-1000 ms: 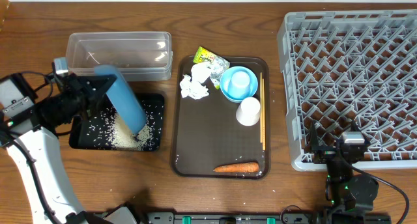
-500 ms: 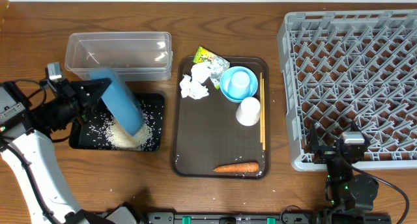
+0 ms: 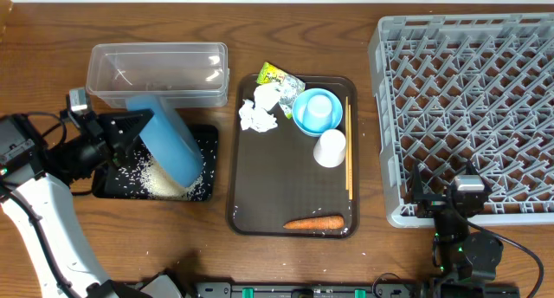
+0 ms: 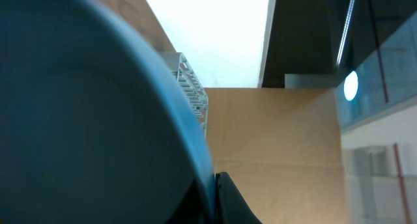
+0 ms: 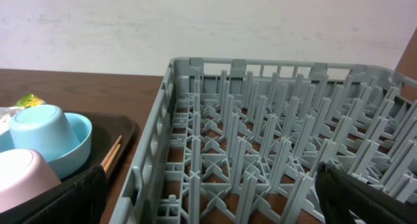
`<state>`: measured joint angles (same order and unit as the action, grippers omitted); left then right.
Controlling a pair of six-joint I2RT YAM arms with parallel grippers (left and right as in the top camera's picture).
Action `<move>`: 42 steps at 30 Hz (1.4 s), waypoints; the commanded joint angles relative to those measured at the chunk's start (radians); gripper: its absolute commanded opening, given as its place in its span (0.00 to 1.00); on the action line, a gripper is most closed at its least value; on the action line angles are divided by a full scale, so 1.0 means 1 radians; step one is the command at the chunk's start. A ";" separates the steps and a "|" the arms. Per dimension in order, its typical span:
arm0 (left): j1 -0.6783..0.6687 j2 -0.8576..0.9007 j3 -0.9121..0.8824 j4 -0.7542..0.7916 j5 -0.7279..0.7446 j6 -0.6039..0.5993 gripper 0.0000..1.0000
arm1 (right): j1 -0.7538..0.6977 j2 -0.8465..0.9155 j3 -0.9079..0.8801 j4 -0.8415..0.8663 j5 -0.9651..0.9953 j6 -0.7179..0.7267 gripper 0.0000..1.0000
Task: Sort waste into correct bins and load items into the dishwasher rack
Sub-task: 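Tilt the teal bowl to pour rice onto the black tray, then carry the emptied bowl back and set it on the brown tray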
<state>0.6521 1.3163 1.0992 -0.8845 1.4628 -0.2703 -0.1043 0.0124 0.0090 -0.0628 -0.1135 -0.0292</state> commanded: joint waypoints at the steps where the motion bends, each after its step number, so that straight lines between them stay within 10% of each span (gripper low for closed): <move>1: -0.001 -0.025 0.018 -0.041 0.047 0.031 0.06 | -0.010 -0.005 -0.003 -0.001 0.004 0.014 0.99; 9: -0.121 -0.211 0.018 -0.059 -0.163 0.051 0.06 | -0.010 -0.005 -0.003 -0.001 0.004 0.014 0.99; 21: -0.755 -0.475 0.018 -0.083 -0.782 -0.109 0.06 | -0.010 -0.005 -0.003 -0.001 0.004 0.014 0.99; 42: -1.396 0.043 -0.009 0.192 -1.247 -0.312 0.06 | -0.010 -0.005 -0.003 -0.001 0.004 0.014 0.99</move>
<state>-0.7109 1.3083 1.0950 -0.7181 0.2855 -0.5583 -0.1043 0.0124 0.0090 -0.0631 -0.1131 -0.0292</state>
